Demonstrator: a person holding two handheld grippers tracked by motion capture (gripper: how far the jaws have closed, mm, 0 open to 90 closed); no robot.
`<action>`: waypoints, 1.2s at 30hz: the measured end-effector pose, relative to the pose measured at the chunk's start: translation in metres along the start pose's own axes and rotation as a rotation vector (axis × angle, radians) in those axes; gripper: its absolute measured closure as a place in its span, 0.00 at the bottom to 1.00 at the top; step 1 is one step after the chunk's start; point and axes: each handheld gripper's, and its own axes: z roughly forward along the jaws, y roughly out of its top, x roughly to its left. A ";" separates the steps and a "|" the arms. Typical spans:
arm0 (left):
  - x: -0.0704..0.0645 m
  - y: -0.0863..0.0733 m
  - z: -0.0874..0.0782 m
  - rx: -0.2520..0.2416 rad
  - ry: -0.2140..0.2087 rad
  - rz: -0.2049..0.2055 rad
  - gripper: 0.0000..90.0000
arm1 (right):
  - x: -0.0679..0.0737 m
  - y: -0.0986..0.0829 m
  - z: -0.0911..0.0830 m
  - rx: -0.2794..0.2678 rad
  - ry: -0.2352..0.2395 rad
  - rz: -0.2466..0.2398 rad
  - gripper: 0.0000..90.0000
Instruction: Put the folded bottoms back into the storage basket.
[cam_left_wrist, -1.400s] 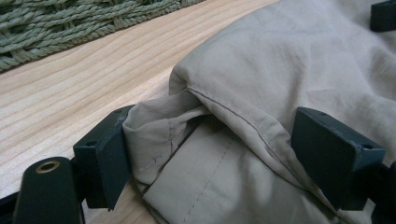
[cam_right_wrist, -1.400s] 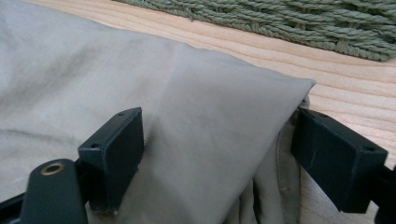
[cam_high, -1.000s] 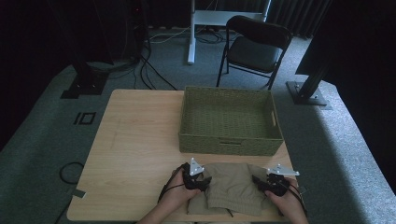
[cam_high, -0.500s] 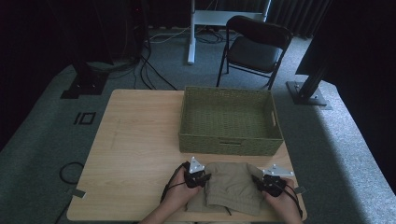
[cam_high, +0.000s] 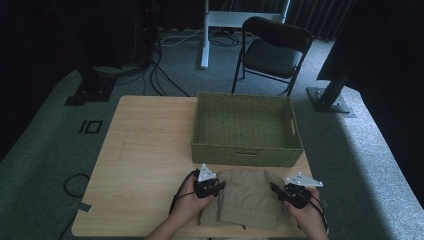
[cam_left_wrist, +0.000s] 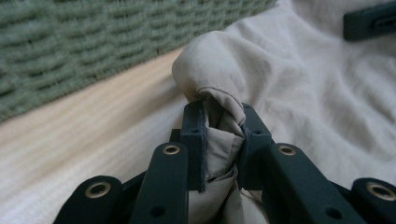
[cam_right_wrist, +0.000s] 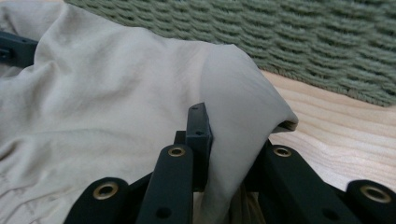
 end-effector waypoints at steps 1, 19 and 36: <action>0.000 0.000 0.000 0.000 0.000 0.000 0.86 | 0.000 0.000 0.000 0.000 0.000 0.000 0.88; -0.003 0.038 -0.031 -0.059 0.006 0.080 0.88 | 0.007 0.040 -0.025 -0.102 0.013 -0.013 0.88; 0.011 0.100 -0.058 -0.143 0.023 0.103 0.89 | 0.000 0.105 -0.047 -0.222 0.028 -0.017 0.88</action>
